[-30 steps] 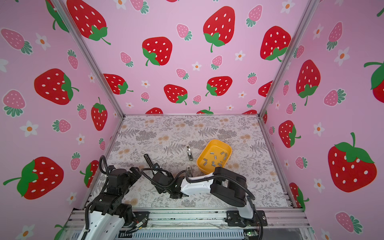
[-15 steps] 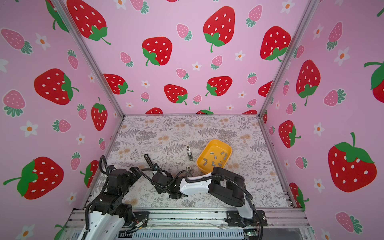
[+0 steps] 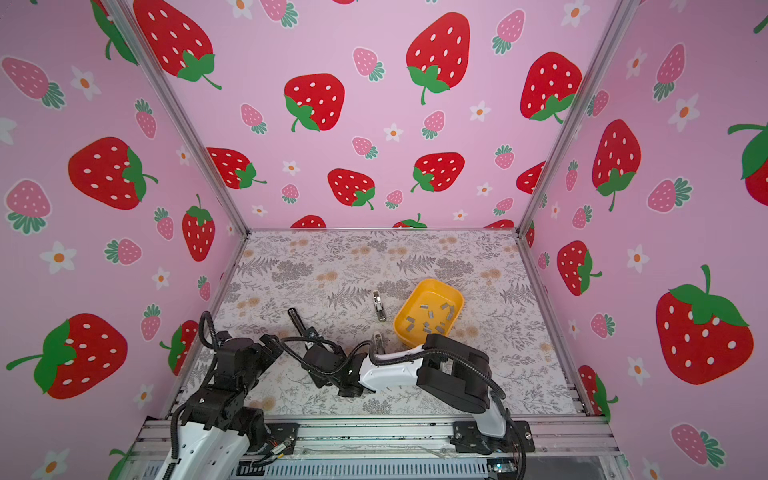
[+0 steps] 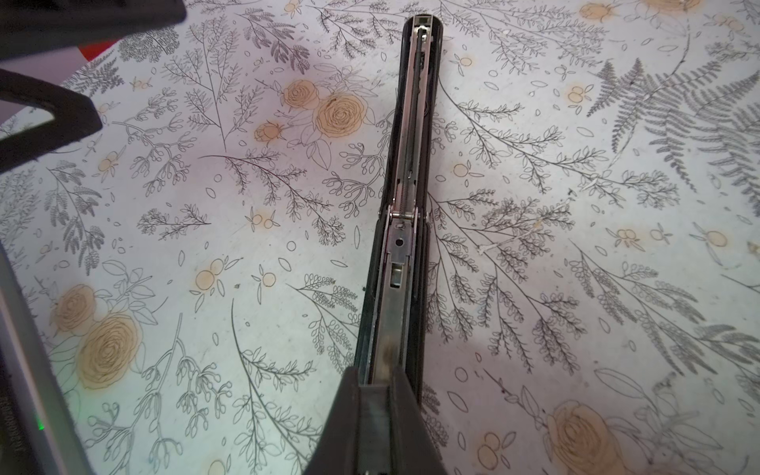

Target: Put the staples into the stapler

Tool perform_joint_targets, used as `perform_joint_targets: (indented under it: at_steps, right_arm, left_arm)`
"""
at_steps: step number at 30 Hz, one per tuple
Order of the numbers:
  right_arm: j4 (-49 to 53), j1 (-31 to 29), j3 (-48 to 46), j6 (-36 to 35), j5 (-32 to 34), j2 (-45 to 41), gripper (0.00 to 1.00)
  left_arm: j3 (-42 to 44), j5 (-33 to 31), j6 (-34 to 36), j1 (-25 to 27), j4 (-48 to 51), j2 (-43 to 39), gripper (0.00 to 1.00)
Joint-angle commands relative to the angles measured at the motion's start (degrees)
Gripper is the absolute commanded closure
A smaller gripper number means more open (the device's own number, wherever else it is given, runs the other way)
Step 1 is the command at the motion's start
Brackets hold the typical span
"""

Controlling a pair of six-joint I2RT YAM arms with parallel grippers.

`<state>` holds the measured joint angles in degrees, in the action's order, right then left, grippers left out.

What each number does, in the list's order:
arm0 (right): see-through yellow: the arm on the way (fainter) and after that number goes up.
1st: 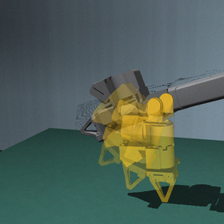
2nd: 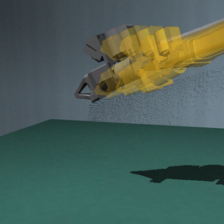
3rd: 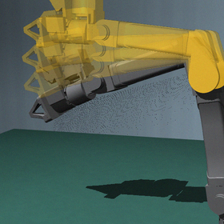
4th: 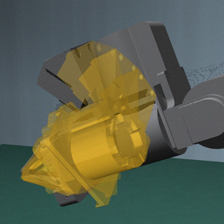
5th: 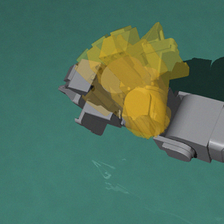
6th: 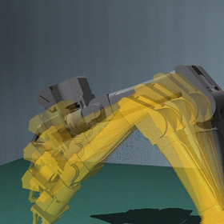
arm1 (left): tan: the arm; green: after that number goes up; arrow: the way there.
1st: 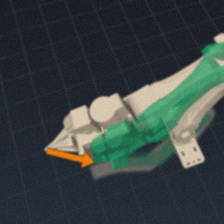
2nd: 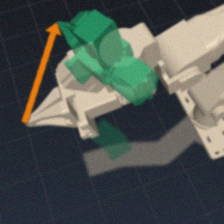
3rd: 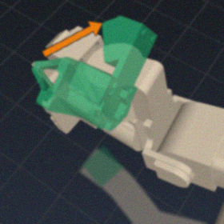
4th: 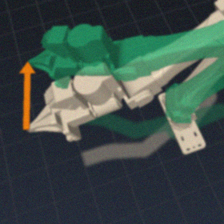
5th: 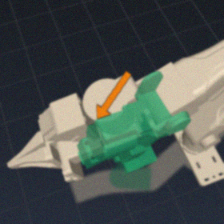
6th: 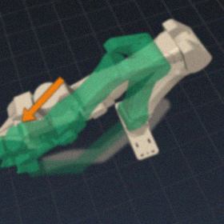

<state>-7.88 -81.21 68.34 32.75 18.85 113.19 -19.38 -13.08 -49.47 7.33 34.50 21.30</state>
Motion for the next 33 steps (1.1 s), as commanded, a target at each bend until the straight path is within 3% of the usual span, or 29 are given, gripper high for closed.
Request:
perform_joint_targets:
  at_steps: [1,33]
  right_arm:
    - [1.33,0.19,1.01,0.2,1.01,-0.39,0.92]
    - [4.94,-1.5,2.42,2.32,3.87,2.65,0.94]
  left_arm:
    - [0.02,-2.01,-0.14,-0.3,-0.14,-0.63,0.01]
    - [0.78,-1.33,-0.18,-0.32,-0.5,-1.19,0.01]
